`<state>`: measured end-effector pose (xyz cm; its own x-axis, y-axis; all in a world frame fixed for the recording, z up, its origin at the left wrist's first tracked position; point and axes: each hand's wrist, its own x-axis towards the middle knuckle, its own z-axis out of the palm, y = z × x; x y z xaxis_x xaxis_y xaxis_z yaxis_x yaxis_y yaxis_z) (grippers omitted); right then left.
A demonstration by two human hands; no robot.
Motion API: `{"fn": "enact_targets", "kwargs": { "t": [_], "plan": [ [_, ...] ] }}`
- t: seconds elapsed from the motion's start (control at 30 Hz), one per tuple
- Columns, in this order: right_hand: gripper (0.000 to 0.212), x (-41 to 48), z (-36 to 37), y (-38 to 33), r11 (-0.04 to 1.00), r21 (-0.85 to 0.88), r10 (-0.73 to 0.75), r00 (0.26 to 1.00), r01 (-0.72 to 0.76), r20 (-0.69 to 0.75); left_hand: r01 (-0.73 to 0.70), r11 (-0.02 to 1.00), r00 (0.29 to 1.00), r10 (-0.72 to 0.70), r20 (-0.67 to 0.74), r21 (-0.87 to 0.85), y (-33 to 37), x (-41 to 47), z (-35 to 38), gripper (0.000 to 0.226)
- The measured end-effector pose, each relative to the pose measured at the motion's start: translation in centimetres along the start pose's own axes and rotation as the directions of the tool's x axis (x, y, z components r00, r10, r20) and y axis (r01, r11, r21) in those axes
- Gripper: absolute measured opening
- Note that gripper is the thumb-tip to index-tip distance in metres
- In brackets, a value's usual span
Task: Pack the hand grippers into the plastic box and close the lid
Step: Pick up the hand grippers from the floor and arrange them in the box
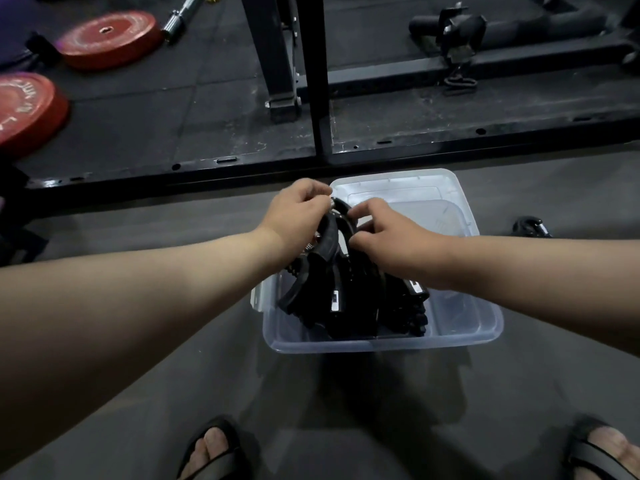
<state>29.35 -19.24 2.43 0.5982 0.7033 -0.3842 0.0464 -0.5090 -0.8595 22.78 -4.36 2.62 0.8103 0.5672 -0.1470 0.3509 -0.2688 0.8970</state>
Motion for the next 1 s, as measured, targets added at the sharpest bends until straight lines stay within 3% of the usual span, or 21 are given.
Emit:
{"fn": "enact_targets", "kwargs": {
  "t": [0.17,0.3,0.4,0.43,0.5,0.57,0.63,0.7,0.83,0.93,1.0],
  "plan": [
    [0.032,-0.2,-3.0,-0.7,0.995,0.089,0.061,0.993,-0.053,-0.096,0.054,0.998,0.998,-0.055,0.026,0.015,2.8,1.3,2.6,0.015],
    [0.055,-1.0,-5.4,-0.9,0.988,-0.078,0.132,0.991,-0.134,-0.023,0.078,0.997,0.988,-0.08,0.132,0.018,5.6,1.9,4.7,0.014],
    [0.041,-0.8,-7.0,0.1,0.982,-0.058,0.174,0.977,-0.182,-0.123,0.128,0.987,0.969,-0.103,0.225,-0.097,6.5,1.7,5.8,0.017],
    [0.033,-0.7,-7.4,0.6,0.978,-0.016,0.203,0.97,-0.207,-0.136,0.106,0.993,0.965,-0.088,0.246,-0.06,6.3,1.5,6.2,0.022],
    [0.018,-1.1,-8.1,1.7,0.957,0.067,0.287,0.953,-0.281,-0.094,-0.043,0.984,0.963,-0.005,0.269,0.172,5.0,1.2,6.8,0.03],
    [0.012,-1.5,-8.1,2.8,0.915,0.162,0.374,0.927,-0.37,0.005,-0.205,0.9,0.941,0.072,0.332,0.386,3.2,0.6,7.0,0.04],
    [0.012,-1.4,-7.8,4.0,0.853,0.259,0.451,0.89,-0.453,0.073,-0.355,0.798,0.88,0.108,0.463,0.487,1.2,0.3,7.2,0.045],
    [0.005,-1.4,-7.0,5.0,0.818,0.32,0.474,0.875,-0.478,0.094,-0.47,0.693,0.819,0.112,0.563,0.547,-0.4,0.3,7.3,0.045],
    [0.025,-1.1,-5.0,6.7,0.757,0.398,0.513,0.848,-0.519,0.131,-0.57,0.554,0.784,0.142,0.605,0.608,-2.3,0.2,7.0,0.056],
    [0.012,-0.2,-3.5,7.6,0.763,0.413,0.524,0.85,-0.496,0.053,-0.62,0.527,0.757,0.207,0.62,0.581,-3.3,0.4,6.7,0.057],
    [0.019,0.1,-2.8,8.3,0.791,0.382,0.526,0.85,-0.477,-0.029,-0.617,0.548,0.752,0.2,0.628,0.565,-3.7,0.4,6.6,0.057]
  ]
}}
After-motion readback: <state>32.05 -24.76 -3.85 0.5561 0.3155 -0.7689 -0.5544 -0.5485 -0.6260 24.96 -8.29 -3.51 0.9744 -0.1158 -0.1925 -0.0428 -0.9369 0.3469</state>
